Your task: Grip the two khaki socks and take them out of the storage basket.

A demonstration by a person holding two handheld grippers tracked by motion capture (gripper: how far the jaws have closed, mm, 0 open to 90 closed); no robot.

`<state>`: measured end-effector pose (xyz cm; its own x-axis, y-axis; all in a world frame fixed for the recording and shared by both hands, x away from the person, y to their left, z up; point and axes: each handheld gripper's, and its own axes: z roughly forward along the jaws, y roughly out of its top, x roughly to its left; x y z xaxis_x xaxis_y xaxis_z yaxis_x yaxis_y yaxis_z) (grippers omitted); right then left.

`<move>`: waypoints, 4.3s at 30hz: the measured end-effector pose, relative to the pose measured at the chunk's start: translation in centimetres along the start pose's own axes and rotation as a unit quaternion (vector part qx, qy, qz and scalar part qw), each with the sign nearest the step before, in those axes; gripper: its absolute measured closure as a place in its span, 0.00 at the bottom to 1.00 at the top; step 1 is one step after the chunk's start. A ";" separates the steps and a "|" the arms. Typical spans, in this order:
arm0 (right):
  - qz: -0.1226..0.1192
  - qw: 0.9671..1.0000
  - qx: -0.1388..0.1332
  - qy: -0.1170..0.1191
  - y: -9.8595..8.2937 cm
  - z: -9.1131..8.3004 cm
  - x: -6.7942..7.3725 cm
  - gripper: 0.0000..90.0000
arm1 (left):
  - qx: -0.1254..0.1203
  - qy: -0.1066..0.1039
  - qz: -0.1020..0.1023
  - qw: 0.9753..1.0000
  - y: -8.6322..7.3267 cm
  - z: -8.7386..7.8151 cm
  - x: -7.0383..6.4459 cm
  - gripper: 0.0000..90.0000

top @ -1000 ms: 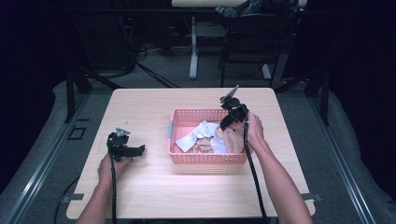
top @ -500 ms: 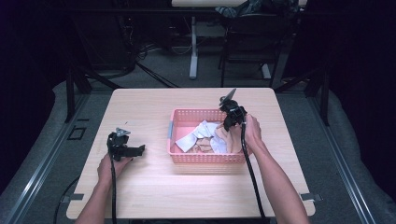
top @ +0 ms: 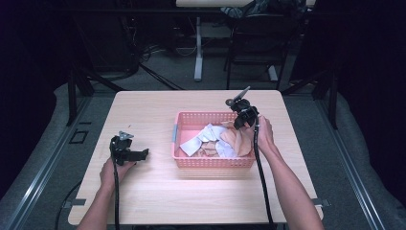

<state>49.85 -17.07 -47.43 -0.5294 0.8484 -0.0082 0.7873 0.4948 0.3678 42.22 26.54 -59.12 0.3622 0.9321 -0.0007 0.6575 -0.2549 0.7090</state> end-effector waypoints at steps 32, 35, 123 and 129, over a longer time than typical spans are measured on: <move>0.004 0.997 -0.070 0.026 0.0 -7.0 -0.7 0.96 | -0.001 0.000 -0.001 1.000 0.0 0.0 0.0 0.01; -0.001 0.997 -0.073 0.024 0.1 -7.5 -0.8 0.96 | -0.001 0.000 -0.001 1.000 0.0 0.0 0.0 0.01; 0.140 0.990 0.013 0.014 -10.9 0.9 -12.3 0.95 | -0.001 0.000 -0.001 1.000 0.0 0.0 0.0 0.01; 0.136 0.991 0.002 0.016 -11.1 0.6 -12.2 0.56 | -0.001 0.000 -0.001 1.000 0.0 0.0 0.0 0.01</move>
<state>47.77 -32.76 -51.97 -0.3067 0.9443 0.1195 0.9036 0.2494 0.3483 42.22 26.52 -59.14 0.3609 0.9326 -0.0026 0.6568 -0.2522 0.7107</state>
